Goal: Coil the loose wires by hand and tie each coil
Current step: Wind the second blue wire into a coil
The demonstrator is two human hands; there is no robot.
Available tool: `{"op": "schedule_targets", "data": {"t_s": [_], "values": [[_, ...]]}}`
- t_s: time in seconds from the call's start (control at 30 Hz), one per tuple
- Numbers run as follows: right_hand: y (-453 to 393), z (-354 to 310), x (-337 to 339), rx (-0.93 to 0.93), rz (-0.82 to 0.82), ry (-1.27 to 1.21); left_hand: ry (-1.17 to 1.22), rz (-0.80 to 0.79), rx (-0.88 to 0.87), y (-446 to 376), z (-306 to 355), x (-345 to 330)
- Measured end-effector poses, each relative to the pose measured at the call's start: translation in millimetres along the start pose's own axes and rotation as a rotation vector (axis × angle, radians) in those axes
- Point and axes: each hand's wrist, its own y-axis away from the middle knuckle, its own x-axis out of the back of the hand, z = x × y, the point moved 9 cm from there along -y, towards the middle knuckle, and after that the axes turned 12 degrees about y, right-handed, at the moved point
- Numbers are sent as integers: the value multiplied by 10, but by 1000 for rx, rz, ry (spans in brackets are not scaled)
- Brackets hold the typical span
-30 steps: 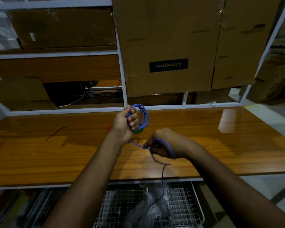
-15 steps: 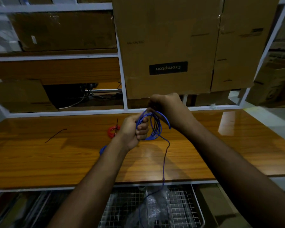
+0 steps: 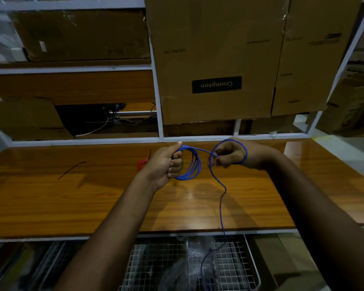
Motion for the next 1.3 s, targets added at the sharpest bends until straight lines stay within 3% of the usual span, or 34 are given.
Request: {"op": "schedule_targets", "data": {"t_s": [0.13,0.23,0.33,0.5,0.57,0.63,0.7,0.8,0.93,1.0,1.1,1.27,1.3], "values": [[11,204,-171,71,63,-659,39,-9,-1,-19,19,-56],[25,308,-320,128,-26,-1199,177,43,-11,-54,98,57],[71,441,-335,90,95,-1247,179,114,-47,-86,162,210],[216,482,-8,-93,796,-542,39,165,-46,-108,68,235],[396,251,200,-97,1066,-13,-23,161,-37,-93,29,203],[490,-37,264,-121,1170,545,-90,144,-24,-68,4,165],[479,-146,305,-257,1147,864,-140,124,-16,-49,5,143],[388,-166,366,-435,1014,1104,-185,108,-14,-35,22,143],[84,-135,265,-298,640,1227,-231,102,-12,-27,21,159],[-46,-126,133,-146,465,1129,-228,94,-18,-39,12,154],[-104,-169,-6,89,353,630,-175,104,-36,-62,18,186],[-130,-181,-447,207,29,-732,-48,99,-56,-73,17,172],[-147,-183,-502,219,18,-894,-16,108,-62,-84,15,166]]}}
